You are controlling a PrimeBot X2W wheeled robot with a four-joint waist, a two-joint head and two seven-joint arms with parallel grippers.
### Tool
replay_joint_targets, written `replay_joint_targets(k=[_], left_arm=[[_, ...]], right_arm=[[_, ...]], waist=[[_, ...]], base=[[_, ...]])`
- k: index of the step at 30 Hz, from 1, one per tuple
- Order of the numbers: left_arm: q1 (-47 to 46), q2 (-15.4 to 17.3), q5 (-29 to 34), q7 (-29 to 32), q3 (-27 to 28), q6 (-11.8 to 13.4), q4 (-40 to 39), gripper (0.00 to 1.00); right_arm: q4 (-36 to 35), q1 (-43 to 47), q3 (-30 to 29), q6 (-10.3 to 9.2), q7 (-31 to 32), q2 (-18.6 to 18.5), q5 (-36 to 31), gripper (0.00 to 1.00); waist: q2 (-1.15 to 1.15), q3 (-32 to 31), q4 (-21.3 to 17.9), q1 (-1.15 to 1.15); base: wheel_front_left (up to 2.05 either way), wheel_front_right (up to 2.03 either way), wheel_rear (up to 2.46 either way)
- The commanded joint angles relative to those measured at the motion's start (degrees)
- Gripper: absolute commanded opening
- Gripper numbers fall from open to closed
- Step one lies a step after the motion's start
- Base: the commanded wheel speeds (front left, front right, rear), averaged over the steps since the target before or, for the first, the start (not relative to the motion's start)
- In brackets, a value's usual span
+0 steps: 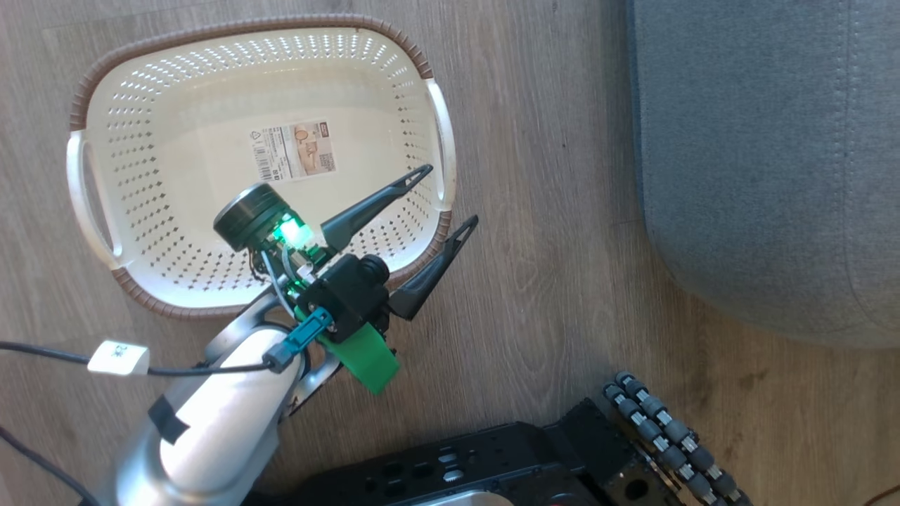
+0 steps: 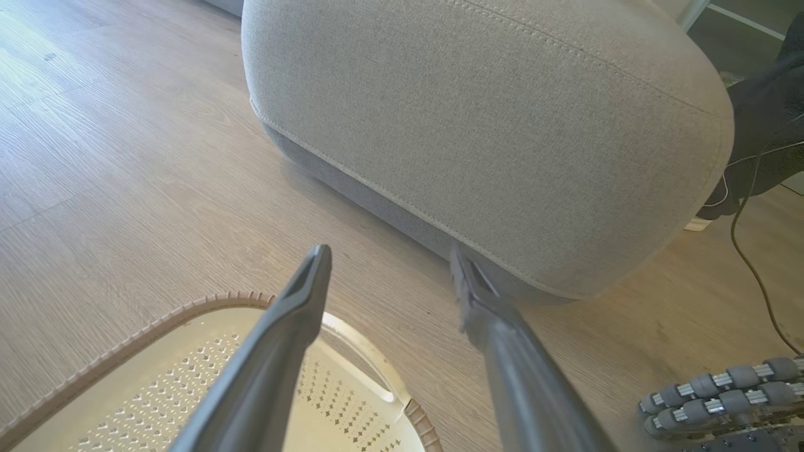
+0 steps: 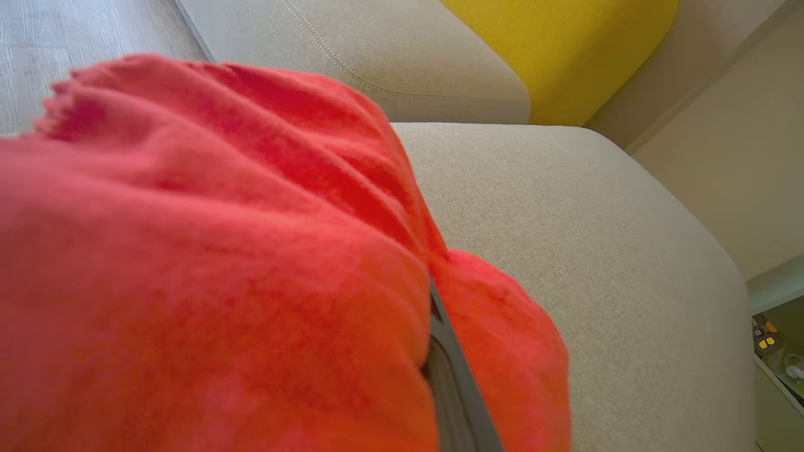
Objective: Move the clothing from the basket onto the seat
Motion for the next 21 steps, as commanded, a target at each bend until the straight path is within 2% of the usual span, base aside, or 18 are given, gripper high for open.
replay_joint_targets(k=[1, 5, 6, 7, 8, 21], left_arm=[[0.6, 0.7, 0.1, -0.3, 0.9, -0.1, -2.0, 1.0], [0.7, 0.6, -0.1, -0.3, 0.7, -0.1, -2.1, 1.0], [0.7, 0.5, -0.2, -0.3, 0.7, -0.1, -2.0, 1.0], [0.8, 0.4, -0.2, -0.3, 0.7, -0.1, -1.9, 1.0], [0.8, 0.4, -0.2, -0.3, 0.6, -0.1, -1.7, 1.0], [1.4, -1.9, -0.5, -0.3, -0.8, -0.1, 0.1, 1.0]], right_arm=[[-0.6, -1.3, 0.3, -0.02, -0.6, -0.9, -0.7, 0.0], [1.1, -2.1, 0.6, -0.02, -1.2, -0.8, -0.9, 0.0], [1.4, -2.2, 0.7, -0.02, -1.3, -0.8, -1.1, 0.21], [1.7, -2.3, 1.1, -0.02, -1.4, -0.9, -1.5, 0.7], [1.8, -2.4, 1.3, -0.02, -1.4, -1.1, -1.9, 1.0], [7.2, -2.8, 5.4, -0.02, 1.2, -2.0, -2.9, 1.0]], waist=[[0.0, -0.1, -0.3, 0.0], [0.0, -0.6, -0.5, 0.0], [0.0, -0.8, -0.6, 0.0], [0.0, -1.1, -0.6, 0.0], [0.0, -1.5, -0.6, 0.0], [0.0, -7.9, -0.6, 0.0]], base=[[0.0, 0.0, 0.0], [0.0, 0.0, 0.0], [0.0, 0.0, 0.0], [0.0, 0.0, 0.0], [0.0, 0.0, 0.0], [0.0, 0.0, 0.0]])
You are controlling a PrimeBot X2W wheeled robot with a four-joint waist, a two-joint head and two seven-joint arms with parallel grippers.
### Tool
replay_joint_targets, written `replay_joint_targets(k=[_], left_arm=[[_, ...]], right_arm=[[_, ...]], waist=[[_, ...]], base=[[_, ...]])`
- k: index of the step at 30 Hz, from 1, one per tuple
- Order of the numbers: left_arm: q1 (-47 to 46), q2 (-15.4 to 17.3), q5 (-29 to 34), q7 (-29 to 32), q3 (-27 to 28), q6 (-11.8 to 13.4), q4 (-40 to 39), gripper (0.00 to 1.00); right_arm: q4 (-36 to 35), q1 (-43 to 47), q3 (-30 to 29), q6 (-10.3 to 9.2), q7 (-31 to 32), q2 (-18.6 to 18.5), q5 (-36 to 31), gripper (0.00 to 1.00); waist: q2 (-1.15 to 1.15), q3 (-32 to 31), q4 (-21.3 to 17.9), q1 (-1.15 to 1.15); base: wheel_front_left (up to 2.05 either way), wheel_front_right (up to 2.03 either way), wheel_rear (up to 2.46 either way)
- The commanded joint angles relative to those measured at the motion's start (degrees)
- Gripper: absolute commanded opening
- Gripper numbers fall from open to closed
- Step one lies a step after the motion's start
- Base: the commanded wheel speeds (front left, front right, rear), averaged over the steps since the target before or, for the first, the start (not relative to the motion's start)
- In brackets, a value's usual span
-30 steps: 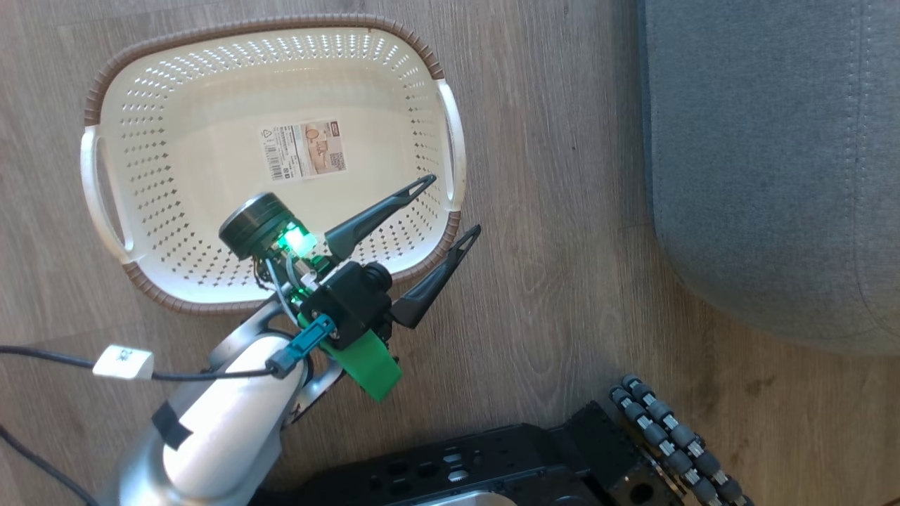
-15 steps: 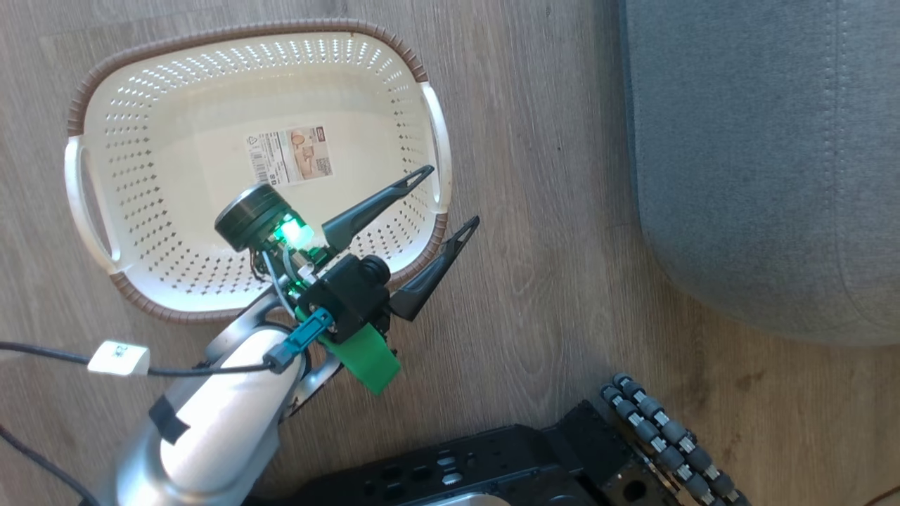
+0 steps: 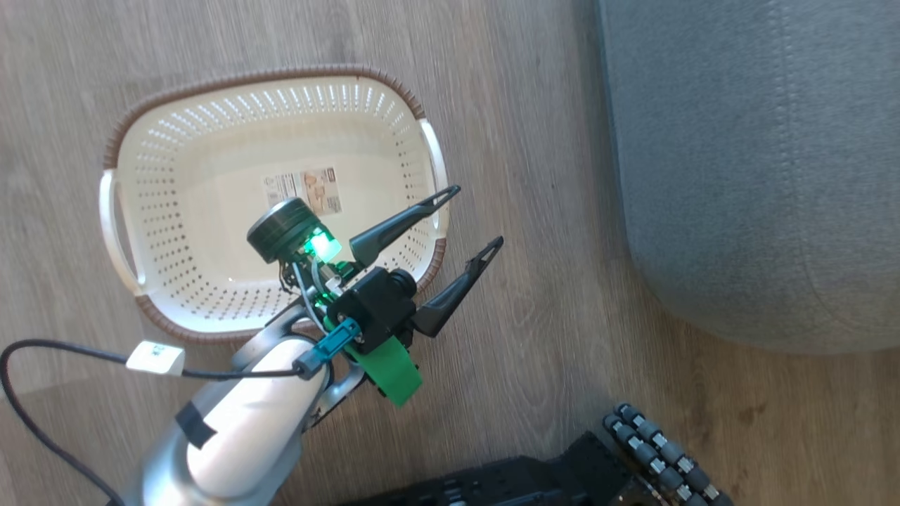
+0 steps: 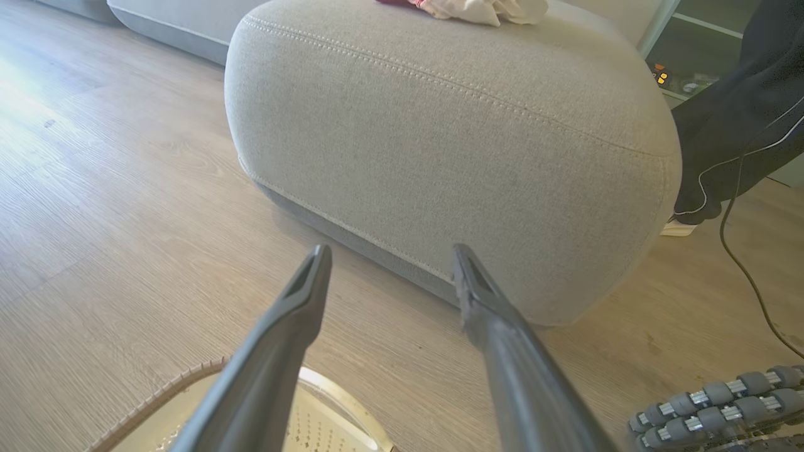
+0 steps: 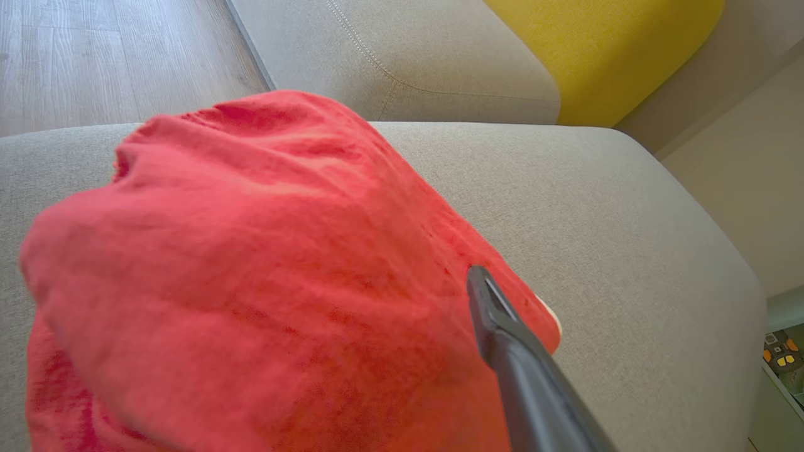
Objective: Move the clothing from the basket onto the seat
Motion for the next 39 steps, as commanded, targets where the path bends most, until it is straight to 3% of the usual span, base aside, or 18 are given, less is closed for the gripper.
replay_joint_targets(k=[1, 14, 20, 24, 28, 32, 33, 36, 39], left_arm=[[1.3, 0.0, -0.5, -0.3, 1.0, -0.1, -1.5, 1.0], [3.5, -3.7, -1.3, -0.3, 1.8, -0.1, -0.6, 1.0], [4.6, -5.2, -1.4, -0.3, 3.3, -0.1, 0.0, 1.0], [5.8, -6.5, -1.4, -0.3, 6.3, -0.1, 0.0, 1.0], [7.7, -8.4, -2.4, -0.3, 9.8, -0.1, 0.0, 1.0], [9.2, -9.3, -1.9, -0.3, 12.5, -0.1, -0.1, 1.0], [9.2, -9.3, -1.9, -0.3, 12.5, -0.1, -0.1, 1.0], [10.5, -10.0, -1.1, -0.3, 15.3, 0.2, -0.3, 1.0], [11.8, -10.6, -0.8, -0.3, 18.6, 1.6, -0.9, 1.0]], right_arm=[[-1.5, -1.5, 0.5, -0.02, 0.1, -2.0, 0.2, 1.0], [4.9, -1.4, 9.0, -0.02, -1.2, -4.2, 3.1, 1.0], [6.8, -1.7, 14.6, -0.02, -6.0, -3.7, 5.6, 1.0], [7.6, -1.9, 18.8, -0.02, -10.8, -2.3, 8.6, 1.0], [7.6, -2.1, 25.8, -0.02, -14.8, 2.7, 15.0, 1.0], [-7.8, 5.7, 36.8, -0.02, -15.0, 5.6, 27.8, 1.0], [-7.8, 5.7, 36.8, -0.02, -15.0, 5.6, 27.8, 1.0], [-22.8, 17.1, 45.1, -0.02, -15.0, 2.5, 40.2, 1.0], [-35.4, 27.3, 49.2, -0.02, -15.0, -2.3, 49.6, 1.0]], waist=[[0.0, -1.4, -0.1, 0.0], [0.0, -12.7, -1.2, 0.0], [0.0, -18.4, -1.1, 0.0], [0.0, -22.0, -0.6, 0.0], [0.0, -25.5, 0.6, 0.0], [0.0, -28.5, 2.0, 0.0], [0.0, -28.5, 2.0, 0.0], [0.0, -30.6, 3.1, 0.0], [0.0, -32.2, 4.4, 0.0]], base=[[0.0, 0.0, 0.0], [0.0, 0.0, 0.0], [0.0, 0.0, 0.0], [0.0, 0.0, 0.0], [0.0, 0.0, 0.0], [0.0, 0.0, 0.0], [0.0, 0.0, 0.0], [0.0, 0.0, 0.0], [0.0, 0.0, 0.0]])
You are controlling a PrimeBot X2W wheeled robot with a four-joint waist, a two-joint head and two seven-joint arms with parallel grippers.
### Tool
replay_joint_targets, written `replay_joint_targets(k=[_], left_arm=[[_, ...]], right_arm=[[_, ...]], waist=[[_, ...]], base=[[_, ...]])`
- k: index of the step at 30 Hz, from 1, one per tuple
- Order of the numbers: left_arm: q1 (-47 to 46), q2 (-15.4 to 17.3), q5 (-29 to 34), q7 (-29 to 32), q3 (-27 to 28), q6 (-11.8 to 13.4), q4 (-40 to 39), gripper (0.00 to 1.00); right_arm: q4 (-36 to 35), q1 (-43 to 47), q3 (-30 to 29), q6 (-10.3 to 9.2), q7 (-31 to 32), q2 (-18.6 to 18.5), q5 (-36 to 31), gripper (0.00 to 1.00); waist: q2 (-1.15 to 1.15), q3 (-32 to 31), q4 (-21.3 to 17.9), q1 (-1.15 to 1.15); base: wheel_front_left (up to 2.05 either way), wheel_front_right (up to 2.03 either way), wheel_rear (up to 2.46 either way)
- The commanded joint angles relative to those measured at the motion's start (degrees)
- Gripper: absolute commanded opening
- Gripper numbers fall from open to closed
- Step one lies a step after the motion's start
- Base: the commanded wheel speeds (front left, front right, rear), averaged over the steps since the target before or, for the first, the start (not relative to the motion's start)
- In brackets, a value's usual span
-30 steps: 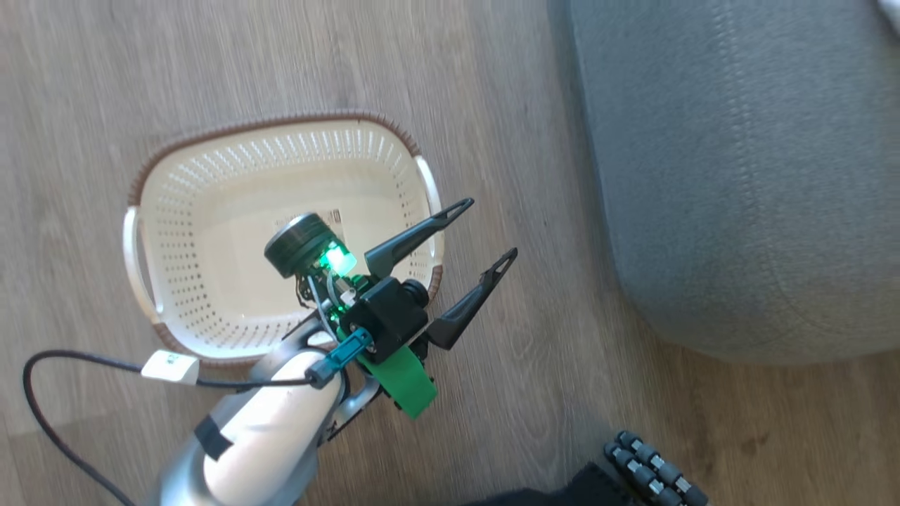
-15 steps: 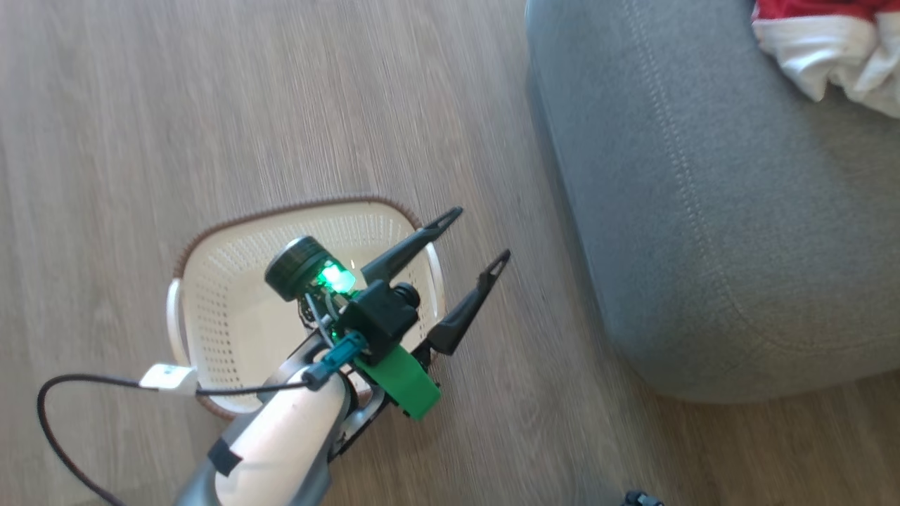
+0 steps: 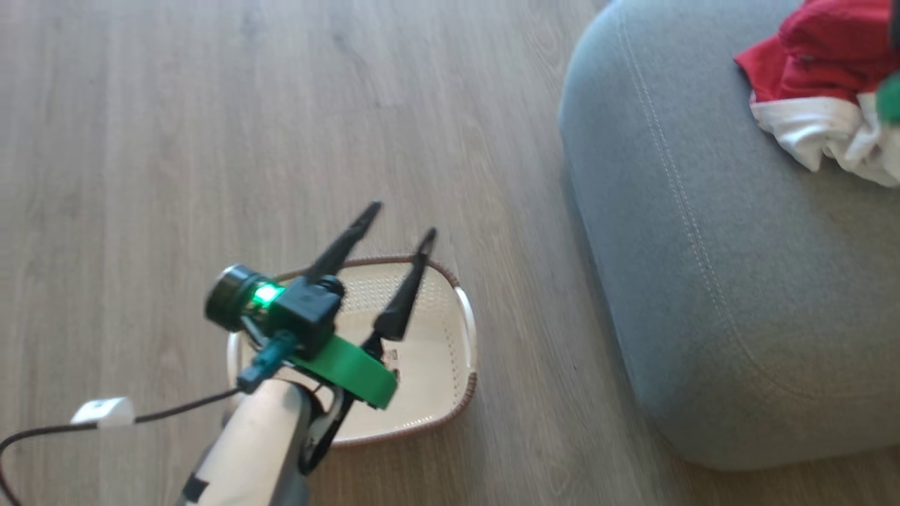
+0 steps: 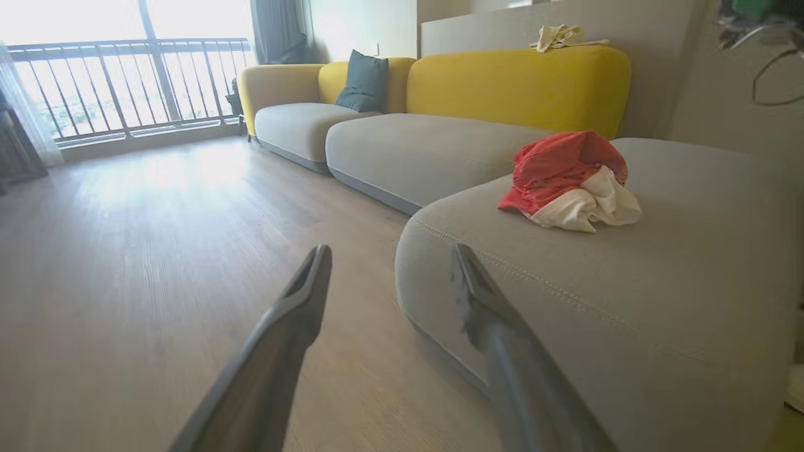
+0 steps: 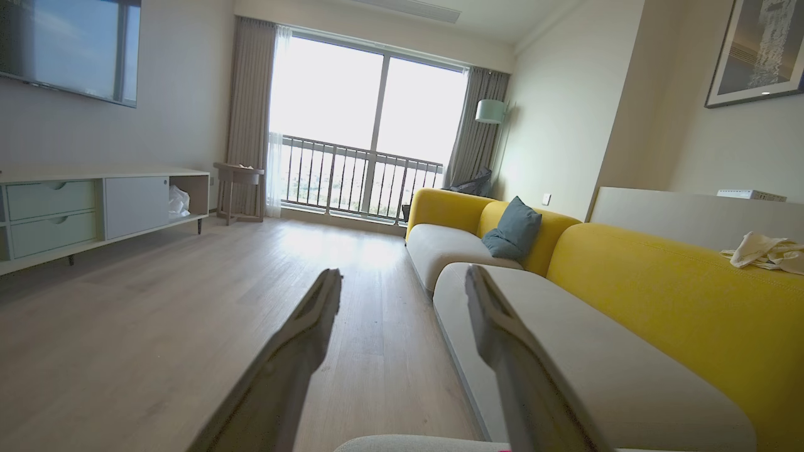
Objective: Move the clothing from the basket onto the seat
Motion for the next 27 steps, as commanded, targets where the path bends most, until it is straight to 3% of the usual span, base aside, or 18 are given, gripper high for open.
replay_joint_targets(k=[1, 5, 12, 19, 21, 22, 27], left_arm=[[-0.8, -0.1, 0.2, -0.3, 2.9, 0.7, -2.4, 1.0], [0.8, -0.6, 0.0, -0.3, 7.3, 3.2, -3.7, 1.0], [3.3, -0.9, 0.7, -0.3, 12.8, 7.4, -5.4, 1.0], [5.9, -0.9, 0.2, -0.3, 13.9, 11.0, -5.0, 1.0], [6.6, -0.9, -0.2, -0.3, 14.3, 13.0, -4.9, 1.0], [7.3, -0.9, 0.0, -0.3, 14.4, 14.0, -4.7, 1.0], [9.3, -0.9, -0.9, -0.3, 13.5, 14.2, -3.4, 1.0]], right_arm=[[-4.1, -0.1, 0.6, -0.02, -0.3, -1.3, 1.6, 1.0], [-14.3, 9.5, 0.7, -0.02, -0.3, -3.1, 6.3, 1.0], [-24.6, 22.1, -1.1, -0.02, -0.2, 0.6, 5.9, 1.0], [-27.8, 31.0, -3.4, -0.02, -0.3, 7.5, 4.8, 1.0], [-28.2, 33.5, -2.7, -0.02, -0.3, 8.6, 2.4, 1.0], [-28.2, 36.0, -3.1, -0.02, -0.3, 11.0, 1.5, 1.0], [-27.5, 41.2, -3.8, -0.02, -0.3, 14.6, -1.5, 1.0]], waist=[[-0.01, -1.7, 1.7, 0.01], [-0.01, -3.5, 3.6, 0.01], [-0.01, -5.4, 6.5, 0.01], [-0.01, -6.5, 8.9, 0.01], [-0.01, -6.8, 9.5, 0.01], [-0.01, -7.1, 9.9, 0.01], [-0.01, -7.5, 10.5, 0.01]], base=[[0.0, 0.0, 0.0], [0.0, 0.0, 0.0], [0.0, 0.0, 0.0], [0.0, 0.0, 0.0], [0.0, 0.0, 0.0], [0.0, 0.0, 0.0], [0.0, 0.0, 0.0]])
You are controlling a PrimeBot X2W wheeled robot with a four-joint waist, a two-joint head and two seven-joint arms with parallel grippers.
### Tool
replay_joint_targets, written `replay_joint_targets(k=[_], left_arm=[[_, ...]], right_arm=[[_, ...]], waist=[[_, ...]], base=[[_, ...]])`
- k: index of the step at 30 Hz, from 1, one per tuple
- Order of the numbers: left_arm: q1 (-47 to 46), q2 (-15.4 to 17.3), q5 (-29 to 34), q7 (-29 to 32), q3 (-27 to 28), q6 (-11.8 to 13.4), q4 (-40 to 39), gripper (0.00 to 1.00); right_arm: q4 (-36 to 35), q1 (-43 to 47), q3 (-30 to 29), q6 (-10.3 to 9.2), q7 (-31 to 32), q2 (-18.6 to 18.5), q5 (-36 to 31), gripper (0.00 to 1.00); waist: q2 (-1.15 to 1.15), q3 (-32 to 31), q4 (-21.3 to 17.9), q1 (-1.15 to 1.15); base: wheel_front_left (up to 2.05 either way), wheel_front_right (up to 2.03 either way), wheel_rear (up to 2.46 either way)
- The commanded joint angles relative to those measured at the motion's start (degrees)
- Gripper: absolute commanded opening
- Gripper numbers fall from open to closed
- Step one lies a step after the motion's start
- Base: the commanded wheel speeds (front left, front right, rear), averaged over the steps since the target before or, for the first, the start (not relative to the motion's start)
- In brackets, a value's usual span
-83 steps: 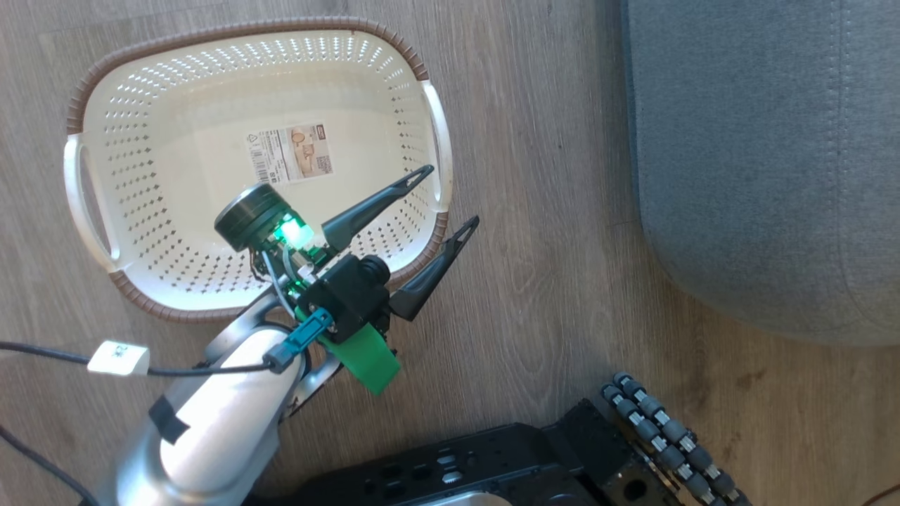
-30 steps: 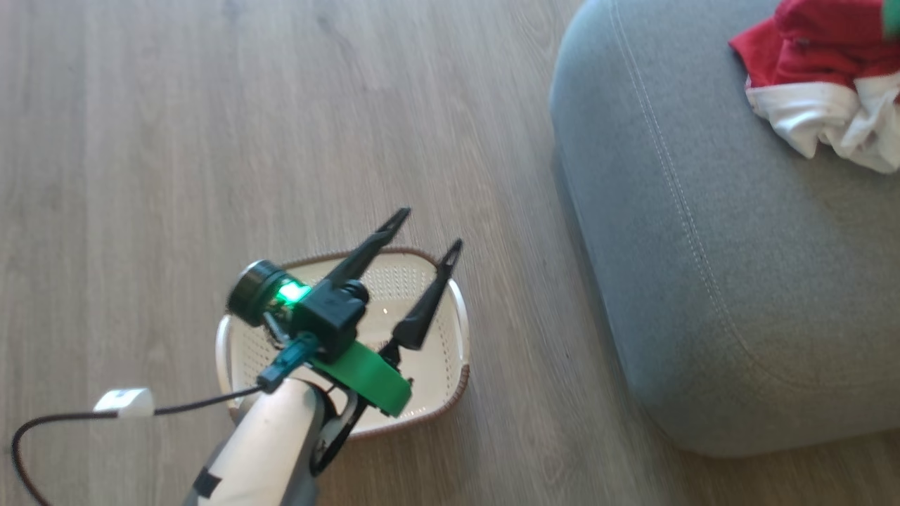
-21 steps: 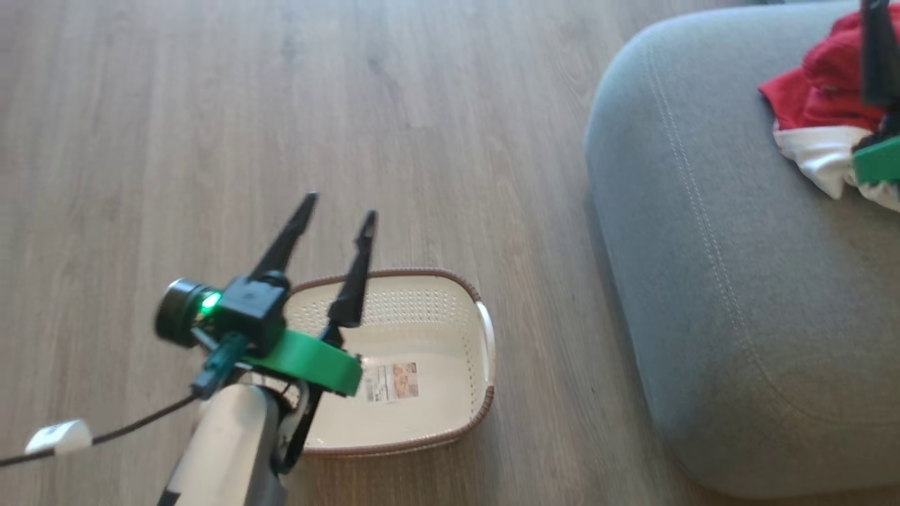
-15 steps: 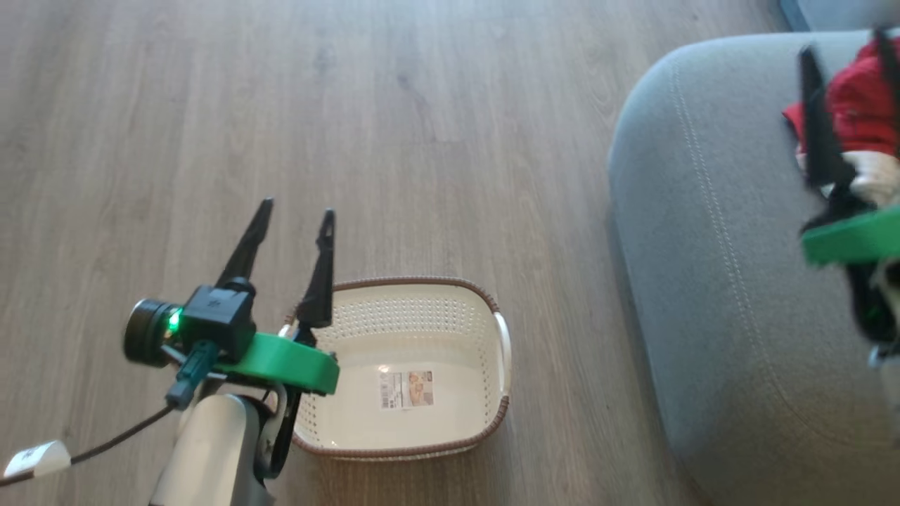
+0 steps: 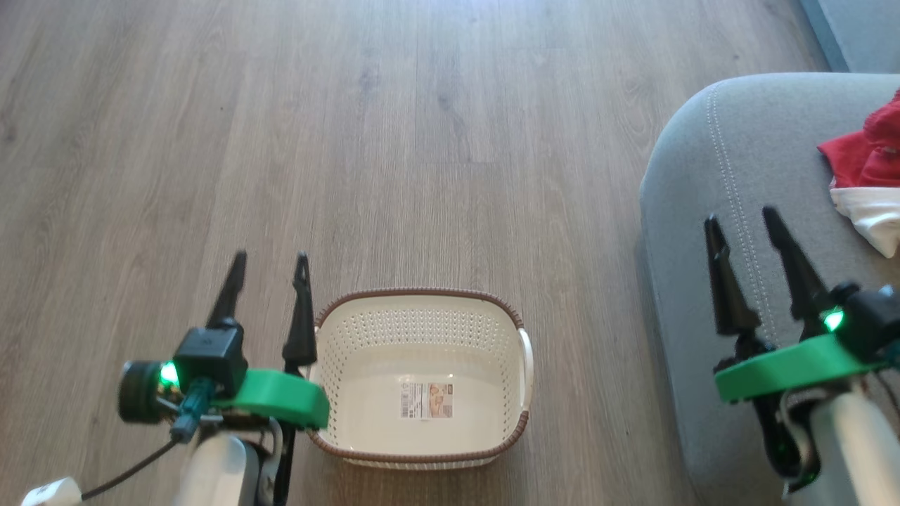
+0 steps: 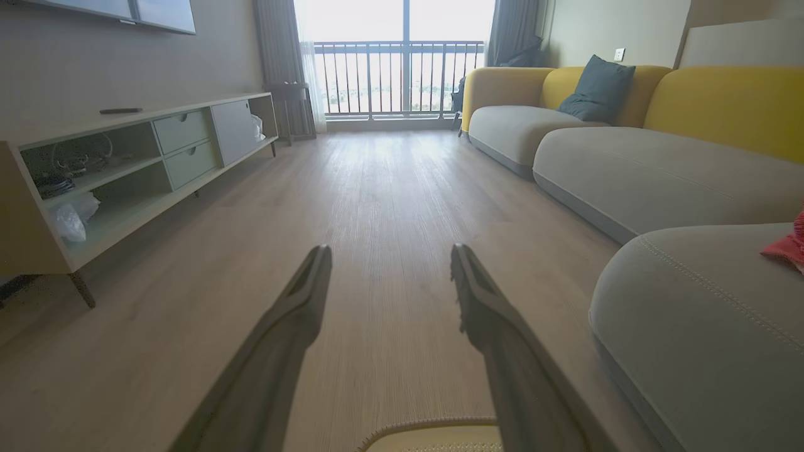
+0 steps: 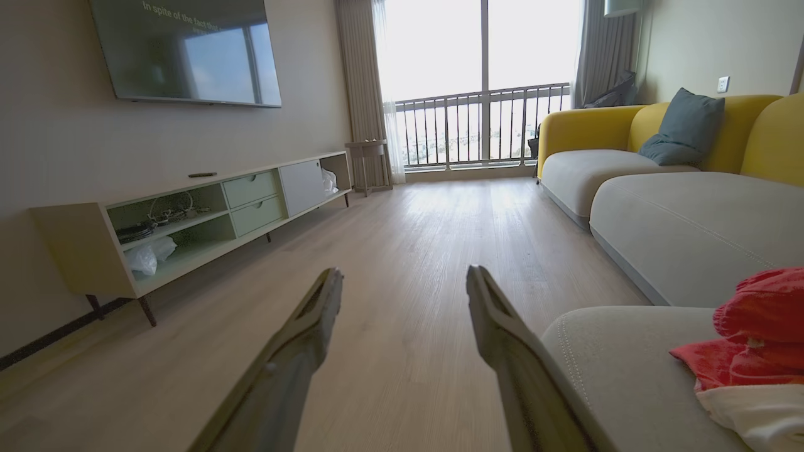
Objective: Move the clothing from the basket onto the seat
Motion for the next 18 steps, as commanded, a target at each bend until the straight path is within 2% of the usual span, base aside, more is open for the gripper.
replay_joint_targets(k=[1, 9, 18], left_arm=[[-0.8, 0.2, -1.4, -0.3, 1.4, -0.4, -0.8, 1.0], [0.6, 0.2, -1.1, -0.3, 1.2, -1.2, 2.8, 1.0], [1.0, 0.2, -0.5, -0.3, 1.8, -1.0, 4.0, 1.0]], right_arm=[[-1.7, -0.4, 0.6, -0.01, -0.3, 0.1, -1.0, 1.0], [-2.2, 4.5, -0.9, -0.01, -0.3, 4.0, -5.1, 1.0], [-1.9, 4.8, -1.8, -0.01, -0.3, 5.8, -6.7, 1.0]], waist=[[0.0, -0.1, 0.1, 0.01], [0.0, 0.1, 0.9, 0.01], [0.0, 0.6, 1.2, 0.01]], base=[[0.0, 0.0, 0.0], [0.0, 0.0, 0.0], [0.0, 0.0, 0.0]])
